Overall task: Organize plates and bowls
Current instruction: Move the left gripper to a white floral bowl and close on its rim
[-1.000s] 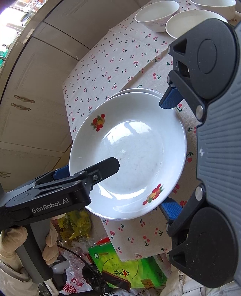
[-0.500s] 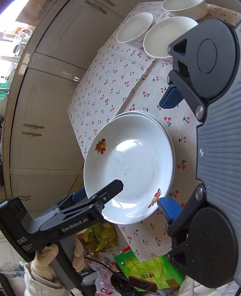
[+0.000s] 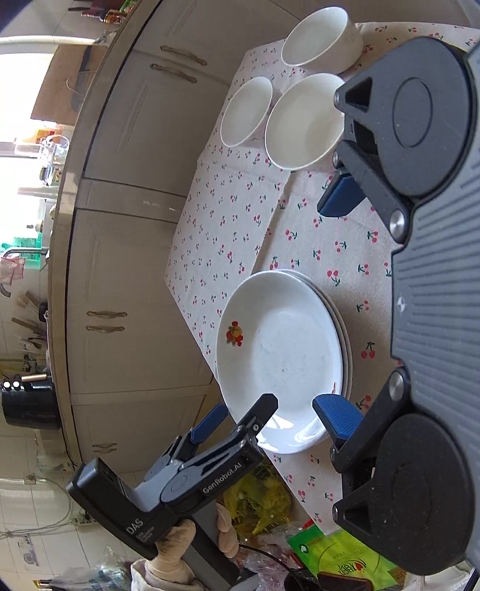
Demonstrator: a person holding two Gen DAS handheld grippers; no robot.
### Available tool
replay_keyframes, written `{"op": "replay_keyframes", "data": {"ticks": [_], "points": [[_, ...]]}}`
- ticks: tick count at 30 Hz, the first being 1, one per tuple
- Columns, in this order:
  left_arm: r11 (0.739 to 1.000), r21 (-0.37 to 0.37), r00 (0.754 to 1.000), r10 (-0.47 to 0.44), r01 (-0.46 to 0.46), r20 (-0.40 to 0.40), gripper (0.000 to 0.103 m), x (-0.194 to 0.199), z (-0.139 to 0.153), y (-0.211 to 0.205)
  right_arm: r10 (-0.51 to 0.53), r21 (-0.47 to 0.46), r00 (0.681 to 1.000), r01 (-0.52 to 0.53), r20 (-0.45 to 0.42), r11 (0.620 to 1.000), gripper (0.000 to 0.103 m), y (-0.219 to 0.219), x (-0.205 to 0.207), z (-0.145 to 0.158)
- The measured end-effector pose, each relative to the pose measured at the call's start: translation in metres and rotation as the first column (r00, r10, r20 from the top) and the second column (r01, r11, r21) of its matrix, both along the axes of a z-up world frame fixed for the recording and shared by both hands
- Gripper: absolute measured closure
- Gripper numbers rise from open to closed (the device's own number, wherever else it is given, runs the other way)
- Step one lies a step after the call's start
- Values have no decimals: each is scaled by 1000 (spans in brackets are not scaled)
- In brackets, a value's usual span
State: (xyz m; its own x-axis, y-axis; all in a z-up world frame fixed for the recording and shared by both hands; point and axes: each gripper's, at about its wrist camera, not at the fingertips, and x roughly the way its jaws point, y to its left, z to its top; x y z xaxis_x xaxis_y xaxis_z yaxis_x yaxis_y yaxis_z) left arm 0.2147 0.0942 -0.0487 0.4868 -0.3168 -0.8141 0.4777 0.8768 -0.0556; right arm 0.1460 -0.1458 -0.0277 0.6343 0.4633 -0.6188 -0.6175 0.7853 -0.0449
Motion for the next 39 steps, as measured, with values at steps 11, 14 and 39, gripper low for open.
{"op": "replay_keyframes", "data": {"ticks": [11, 14, 39], "points": [[998, -4, 980, -64, 66, 190, 9, -26, 20, -61, -220, -5, 972, 221, 88, 975, 0, -37, -5, -13], [997, -36, 975, -66, 75, 214, 9, -29, 23, -81, -252, 15, 964, 251, 89, 968, 0, -54, -5, -15], [987, 37, 980, -161, 158, 117, 9, 67, 14, -205, -331, -14, 938, 334, 103, 942, 0, -103, 61, -57]]}}
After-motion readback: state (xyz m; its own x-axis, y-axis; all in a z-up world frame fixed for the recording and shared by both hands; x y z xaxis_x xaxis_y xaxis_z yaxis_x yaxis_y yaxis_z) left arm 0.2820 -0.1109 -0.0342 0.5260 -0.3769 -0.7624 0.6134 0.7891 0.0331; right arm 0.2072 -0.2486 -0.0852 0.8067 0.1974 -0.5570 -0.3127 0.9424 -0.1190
